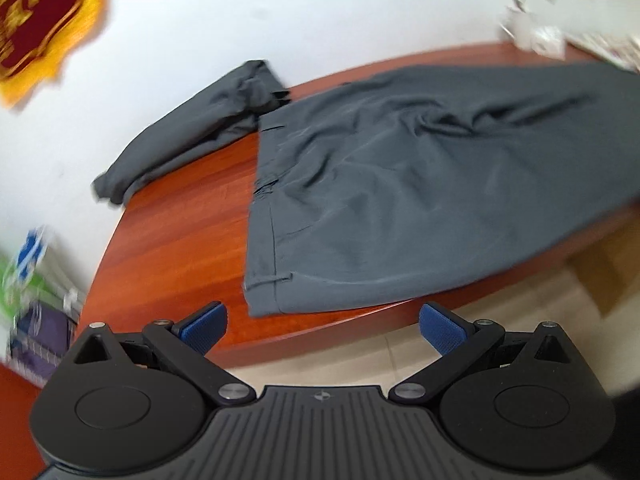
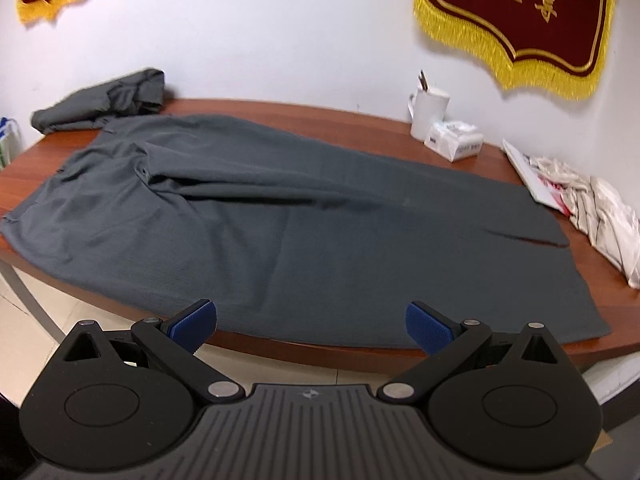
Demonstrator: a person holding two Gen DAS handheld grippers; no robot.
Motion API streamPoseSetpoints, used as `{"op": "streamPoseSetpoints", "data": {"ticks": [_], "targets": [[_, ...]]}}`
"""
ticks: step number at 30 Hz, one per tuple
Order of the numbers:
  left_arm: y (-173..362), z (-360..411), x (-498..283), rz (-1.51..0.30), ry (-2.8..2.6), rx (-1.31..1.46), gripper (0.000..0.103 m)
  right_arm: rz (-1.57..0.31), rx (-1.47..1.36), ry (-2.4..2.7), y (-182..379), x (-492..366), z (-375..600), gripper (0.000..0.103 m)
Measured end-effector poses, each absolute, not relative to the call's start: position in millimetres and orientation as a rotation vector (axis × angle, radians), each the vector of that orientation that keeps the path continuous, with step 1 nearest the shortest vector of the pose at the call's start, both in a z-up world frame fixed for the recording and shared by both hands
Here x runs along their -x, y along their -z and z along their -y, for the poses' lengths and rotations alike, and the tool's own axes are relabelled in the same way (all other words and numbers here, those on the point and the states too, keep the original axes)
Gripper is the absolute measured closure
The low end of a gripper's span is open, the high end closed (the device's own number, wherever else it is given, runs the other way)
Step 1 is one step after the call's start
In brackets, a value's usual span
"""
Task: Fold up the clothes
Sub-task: 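Grasp the trouser hem with the left gripper while the right gripper approaches the other hem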
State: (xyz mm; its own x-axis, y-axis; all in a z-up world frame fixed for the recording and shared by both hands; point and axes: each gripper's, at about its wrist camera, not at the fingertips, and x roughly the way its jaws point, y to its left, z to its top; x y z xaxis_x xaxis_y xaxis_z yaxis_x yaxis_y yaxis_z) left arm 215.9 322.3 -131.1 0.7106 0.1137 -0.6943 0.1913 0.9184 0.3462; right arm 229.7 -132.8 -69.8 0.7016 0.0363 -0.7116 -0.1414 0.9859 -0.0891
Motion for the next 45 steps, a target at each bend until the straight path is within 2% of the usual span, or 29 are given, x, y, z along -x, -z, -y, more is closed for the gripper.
{"op": "streamPoseSetpoints", "data": {"ticks": [6, 10, 12, 13, 14, 36, 37, 40, 42, 45], "targets": [[145, -349, -234, -0.775, 0.126, -0.568, 0.002, -0.823, 0.137, -0.067, 82, -247, 103, 0.001], [154, -361, -249, -0.775, 0.161, -0.685, 0.021, -0.834, 0.136, -0.064, 86, -257, 87, 0.001], [157, -366, -256, -0.788, 0.191, -0.729, 0.038, -0.837, 0.137, -0.064, 87, -260, 83, 0.001], [158, -367, -258, -0.795, 0.198, -0.739, 0.056, -0.838, 0.138, -0.063, 87, -261, 81, 0.001], [162, -370, -262, -0.815, 0.215, -0.762, 0.061, -0.840, 0.139, -0.062, 87, -263, 80, 0.001], [188, -357, -277, -0.785, 0.540, -1.099, 0.061, -0.836, 0.088, -0.006, 82, -275, 75, 0.001], [187, -357, -279, -0.787, 0.545, -1.096, 0.064, -0.836, 0.086, -0.005, 82, -275, 76, 0.001], [185, -358, -281, -0.796, 0.570, -1.076, 0.084, -0.836, 0.081, 0.002, 82, -275, 77, 0.001], [182, -358, -281, -0.778, 0.565, -1.054, 0.090, -0.837, 0.080, 0.006, 83, -275, 78, 0.001], [174, -359, -282, -0.745, 0.540, -1.004, 0.092, -0.839, 0.082, 0.007, 86, -274, 78, 0.001]]}}
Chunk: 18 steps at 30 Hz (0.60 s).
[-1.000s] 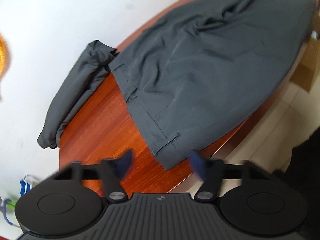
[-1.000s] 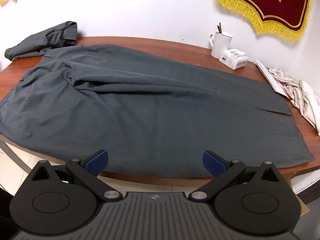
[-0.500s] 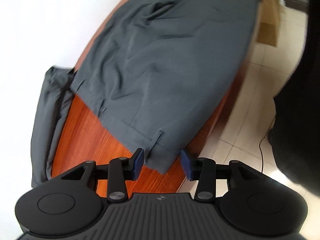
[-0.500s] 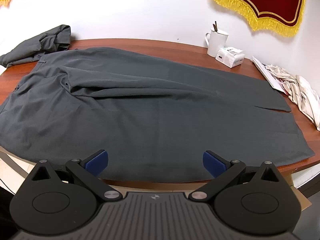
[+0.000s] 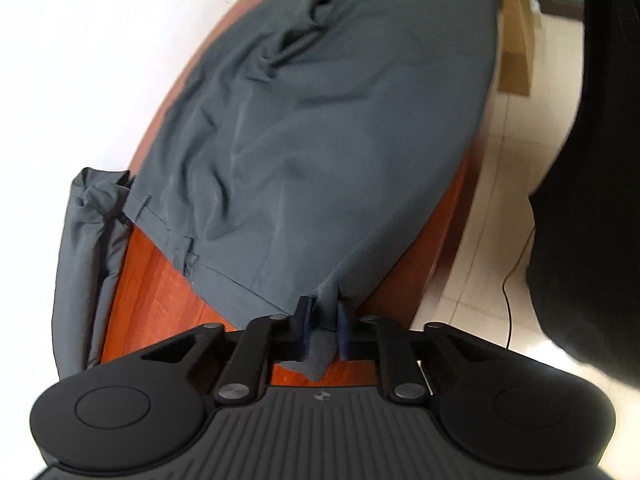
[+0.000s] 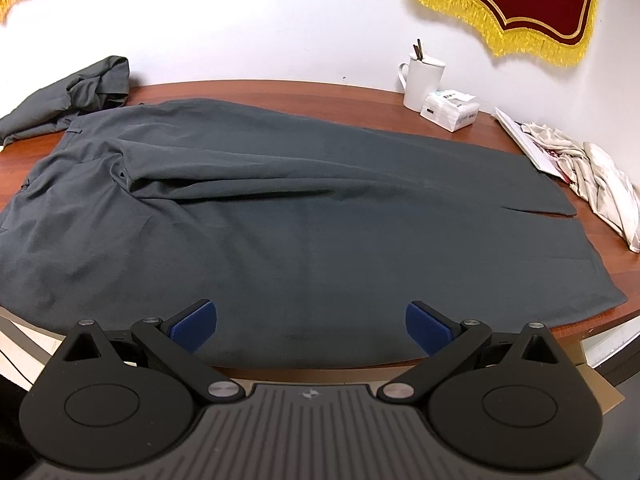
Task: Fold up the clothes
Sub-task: 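Grasp the trouser hem with the left gripper while the right gripper approaches the other hem, then hold the hem with the left gripper while the right gripper grasps the other hem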
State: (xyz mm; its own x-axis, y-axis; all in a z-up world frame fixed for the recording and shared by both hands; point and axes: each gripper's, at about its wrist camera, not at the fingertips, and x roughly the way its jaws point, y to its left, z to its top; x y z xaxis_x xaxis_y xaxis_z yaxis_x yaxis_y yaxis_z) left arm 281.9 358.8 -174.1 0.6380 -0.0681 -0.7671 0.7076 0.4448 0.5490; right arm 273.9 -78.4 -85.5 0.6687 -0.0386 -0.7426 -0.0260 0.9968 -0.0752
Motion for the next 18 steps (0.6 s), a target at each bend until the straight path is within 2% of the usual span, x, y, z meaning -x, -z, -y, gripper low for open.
{"op": "streamPoseSetpoints", "data": {"ticks": [12, 18], "targets": [[147, -358, -312, -0.727, 0.405, -0.770, 0.094, -0.835, 0.275, -0.154, 103, -274, 55, 0.001], [140, -360, -329, -0.727, 0.314, -0.677, 0.094, -0.828, 0.374, -0.281, 110, -278, 26, 0.007]]}}
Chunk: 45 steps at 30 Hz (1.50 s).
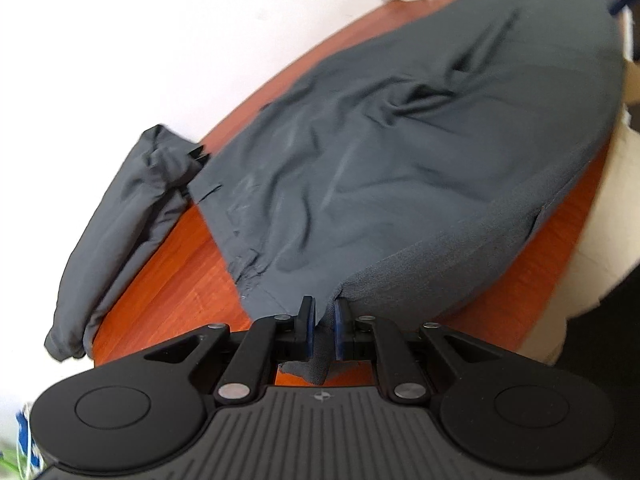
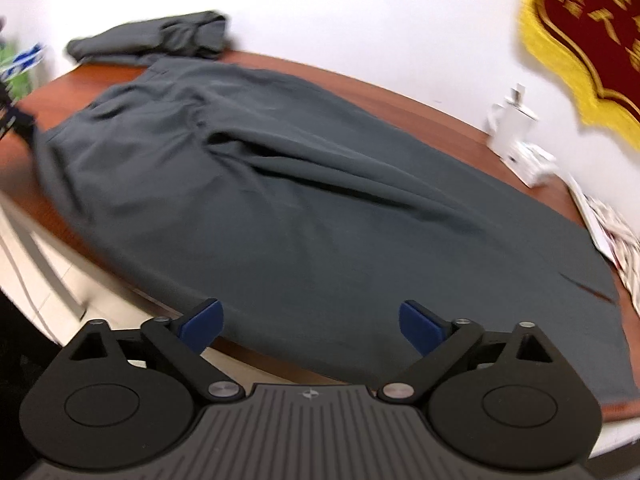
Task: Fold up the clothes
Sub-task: 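Hold the hem with the left gripper while the right gripper grasps the other hem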
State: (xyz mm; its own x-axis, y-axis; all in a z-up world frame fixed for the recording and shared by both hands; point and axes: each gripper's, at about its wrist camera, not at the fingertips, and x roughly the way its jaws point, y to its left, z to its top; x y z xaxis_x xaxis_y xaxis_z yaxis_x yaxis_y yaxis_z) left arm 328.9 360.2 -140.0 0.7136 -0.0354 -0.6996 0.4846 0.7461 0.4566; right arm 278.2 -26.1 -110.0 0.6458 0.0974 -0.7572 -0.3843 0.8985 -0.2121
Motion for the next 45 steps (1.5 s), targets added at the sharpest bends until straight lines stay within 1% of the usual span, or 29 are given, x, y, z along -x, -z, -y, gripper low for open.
{"op": "streamPoseSetpoints", "data": {"ticks": [2, 8, 10, 11, 13, 14, 17, 18, 19, 21, 30, 32, 33, 34, 39, 40, 44, 45], "targets": [[136, -360, -332, -0.719, 0.290, -0.649, 0.094, -0.826, 0.403, -0.310, 113, -279, 18, 0.009], [130, -358, -333, -0.693, 0.268, -0.621, 0.094, -0.835, 0.437, -0.404, 120, -286, -5, 0.023], [130, -359, -332, -0.689, 0.265, -0.615, 0.094, -0.845, 0.439, -0.431, 123, -289, -11, 0.031], [129, -360, -332, -0.689, 0.263, -0.613, 0.094, -0.852, 0.447, -0.448, 126, -290, -14, 0.033], [131, -359, -331, -0.684, 0.258, -0.631, 0.094, -0.865, 0.464, -0.477, 130, -291, -18, 0.040], [132, -359, -331, -0.685, 0.255, -0.633, 0.094, -0.873, 0.476, -0.486, 132, -291, -20, 0.042], [133, -358, -331, -0.686, 0.248, -0.631, 0.094, -0.895, 0.504, -0.491, 137, -290, -21, 0.051], [133, -358, -331, -0.685, 0.248, -0.629, 0.094, -0.903, 0.509, -0.490, 138, -289, -21, 0.056], [133, -357, -331, -0.684, 0.249, -0.626, 0.094, -0.908, 0.512, -0.487, 139, -290, -20, 0.062], [133, -358, -331, -0.685, 0.251, -0.622, 0.094, -0.928, 0.514, -0.474, 141, -292, -16, 0.071], [139, -364, -326, -0.714, 0.284, -0.629, 0.094, -0.954, 0.587, -0.438, 144, -293, 5, 0.072], [141, -365, -324, -0.724, 0.302, -0.638, 0.093, -0.948, 0.611, -0.439, 144, -293, 6, 0.081], [142, -366, -323, -0.730, 0.312, -0.642, 0.093, -0.949, 0.608, -0.438, 143, -294, 7, 0.088], [143, -367, -322, -0.735, 0.321, -0.646, 0.091, -0.950, 0.601, -0.436, 142, -296, 7, 0.091], [146, -373, -318, -0.775, 0.393, -0.663, 0.089, -0.944, 0.585, -0.424, 136, -304, 8, 0.093], [147, -374, -317, -0.782, 0.407, -0.667, 0.087, -0.944, 0.583, -0.423, 135, -305, 9, 0.093], [150, -375, -313, -0.803, 0.447, -0.707, 0.074, -0.944, 0.585, -0.424, 133, -308, 8, 0.093], [152, -374, -312, -0.801, 0.453, -0.730, 0.073, -0.945, 0.585, -0.425, 133, -308, 8, 0.093]]}}
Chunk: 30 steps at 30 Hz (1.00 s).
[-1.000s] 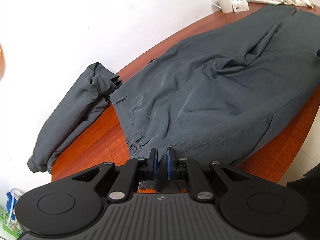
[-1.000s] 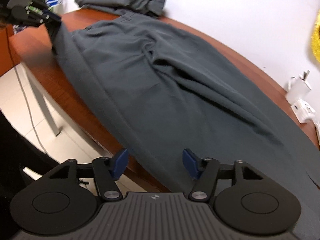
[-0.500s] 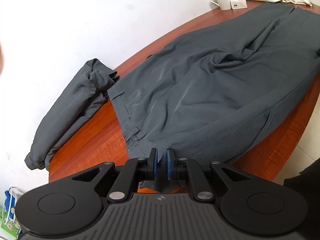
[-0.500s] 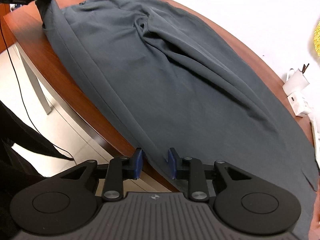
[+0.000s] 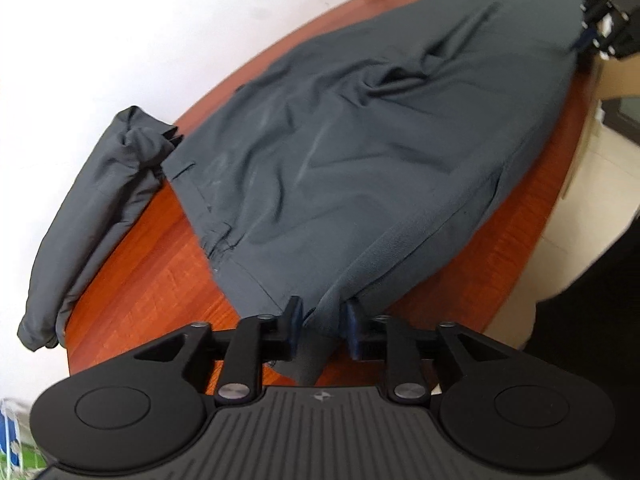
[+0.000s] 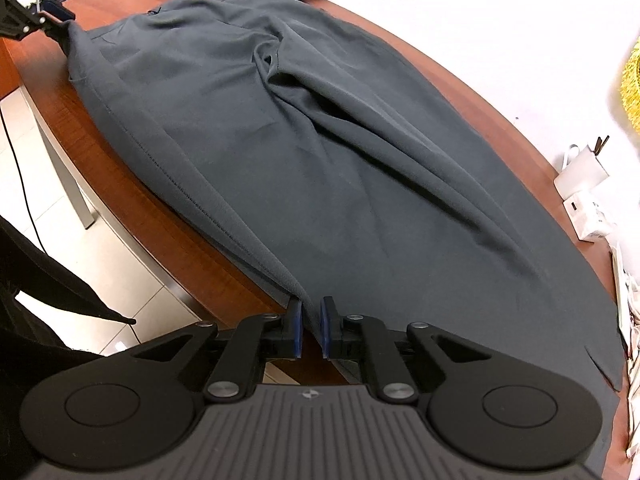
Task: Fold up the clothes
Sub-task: 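Hold the hem with the left gripper while the right gripper grasps the other hem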
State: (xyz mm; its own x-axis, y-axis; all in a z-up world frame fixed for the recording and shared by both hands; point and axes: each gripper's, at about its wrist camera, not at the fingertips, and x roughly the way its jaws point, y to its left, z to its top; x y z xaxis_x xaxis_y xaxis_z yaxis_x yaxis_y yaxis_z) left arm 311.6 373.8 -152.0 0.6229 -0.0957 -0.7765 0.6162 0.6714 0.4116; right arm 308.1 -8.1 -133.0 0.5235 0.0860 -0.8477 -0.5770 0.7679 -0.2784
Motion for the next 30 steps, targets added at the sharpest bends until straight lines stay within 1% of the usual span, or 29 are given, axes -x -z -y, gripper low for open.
{"op": "streamPoseSetpoints", "data": {"ticks": [6, 7, 8, 10, 12, 24, 30], "targets": [[164, -367, -308, -0.828, 0.501, -0.816, 0.073, -0.945, 0.582, -0.424, 132, -308, 9, 0.092], [166, -366, -308, -0.833, 0.501, -0.825, 0.078, -0.944, 0.580, -0.423, 132, -309, 9, 0.091], [168, -365, -307, -0.832, 0.501, -0.835, 0.085, -0.943, 0.577, -0.420, 131, -309, 10, 0.090], [169, -363, -306, -0.816, 0.498, -0.849, 0.091, -0.939, 0.578, -0.412, 131, -308, 10, 0.085], [168, -362, -305, -0.796, 0.483, -0.850, 0.093, -0.933, 0.587, -0.398, 132, -306, 11, 0.085], [144, -362, -318, -0.738, 0.349, -0.703, 0.094, -0.969, 0.551, -0.314, 136, -302, 43, 0.083], [134, -361, -321, -0.711, 0.307, -0.660, 0.093, -0.973, 0.543, -0.315, 139, -299, 42, 0.081]]}}
